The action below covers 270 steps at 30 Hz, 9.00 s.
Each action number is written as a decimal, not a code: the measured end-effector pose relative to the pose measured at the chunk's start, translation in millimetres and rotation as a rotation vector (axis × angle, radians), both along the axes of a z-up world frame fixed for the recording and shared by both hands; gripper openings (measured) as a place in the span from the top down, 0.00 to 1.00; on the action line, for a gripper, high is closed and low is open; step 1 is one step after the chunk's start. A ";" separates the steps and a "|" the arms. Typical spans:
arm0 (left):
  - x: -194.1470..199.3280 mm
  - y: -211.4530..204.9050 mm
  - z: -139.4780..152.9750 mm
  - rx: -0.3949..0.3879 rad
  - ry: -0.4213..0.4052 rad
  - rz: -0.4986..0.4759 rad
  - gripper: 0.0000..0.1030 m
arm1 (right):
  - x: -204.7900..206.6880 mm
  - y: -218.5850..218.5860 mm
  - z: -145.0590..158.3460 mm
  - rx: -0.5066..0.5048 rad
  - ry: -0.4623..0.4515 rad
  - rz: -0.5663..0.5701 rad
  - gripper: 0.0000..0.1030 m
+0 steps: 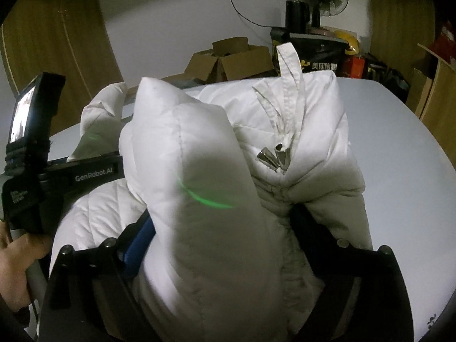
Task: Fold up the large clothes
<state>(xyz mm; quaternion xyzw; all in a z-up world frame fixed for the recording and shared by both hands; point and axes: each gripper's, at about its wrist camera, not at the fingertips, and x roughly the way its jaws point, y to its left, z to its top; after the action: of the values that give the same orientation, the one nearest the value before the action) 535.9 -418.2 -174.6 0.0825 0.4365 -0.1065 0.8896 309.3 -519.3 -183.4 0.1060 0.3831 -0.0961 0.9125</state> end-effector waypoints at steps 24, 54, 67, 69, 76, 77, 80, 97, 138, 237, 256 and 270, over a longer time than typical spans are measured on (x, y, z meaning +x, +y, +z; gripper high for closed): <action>44.5 134.3 18.0 -0.498 0.470 -0.141 0.00 | -142.6 -92.0 16.5 0.619 0.038 -0.033 0.06; 82.7 80.4 -21.1 -0.707 0.545 -0.219 0.00 | -96.5 -80.3 -62.3 0.879 0.084 -0.044 0.06; 36.7 56.5 28.1 -0.419 0.364 -0.318 0.65 | -72.7 -38.1 -30.4 0.651 0.072 -0.024 0.67; 29.6 67.9 43.3 -0.398 0.329 -0.313 0.67 | -69.3 -23.2 -17.5 0.648 0.044 0.007 0.69; 6.6 138.8 85.8 -0.372 0.275 -0.255 0.67 | -62.7 26.8 11.8 0.663 0.012 0.160 0.69; 0.6 154.3 90.0 -0.368 0.267 -0.243 0.67 | -60.8 29.7 15.0 0.662 0.013 0.177 0.69; -17.4 196.0 93.7 -0.371 0.259 -0.201 0.67 | -58.4 39.9 19.4 0.655 0.021 0.229 0.69; -124.0 257.6 39.3 -0.377 0.258 -0.214 0.67 | -76.6 52.9 4.7 0.594 0.131 0.264 0.68; -480.6 334.4 163.9 -0.088 -0.257 0.291 0.10 | -253.4 128.5 114.0 -0.106 -0.352 0.147 0.00; -506.8 317.3 153.1 -0.063 -0.195 0.228 0.10 | -279.7 220.9 116.6 -0.217 -0.243 0.206 0.00; -510.4 318.8 155.3 -0.055 -0.233 0.248 0.10 | -277.5 223.8 115.2 -0.218 -0.238 0.209 0.00; -511.4 322.4 157.9 -0.045 -0.258 0.289 0.10 | -275.7 224.4 113.1 -0.215 -0.233 0.187 0.00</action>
<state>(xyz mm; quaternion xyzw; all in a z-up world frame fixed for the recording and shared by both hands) 24.5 -95.7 -16.7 0.0122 0.3235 0.0239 0.9458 33.6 -295.0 -70.3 -0.0177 0.2707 -0.0381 0.9617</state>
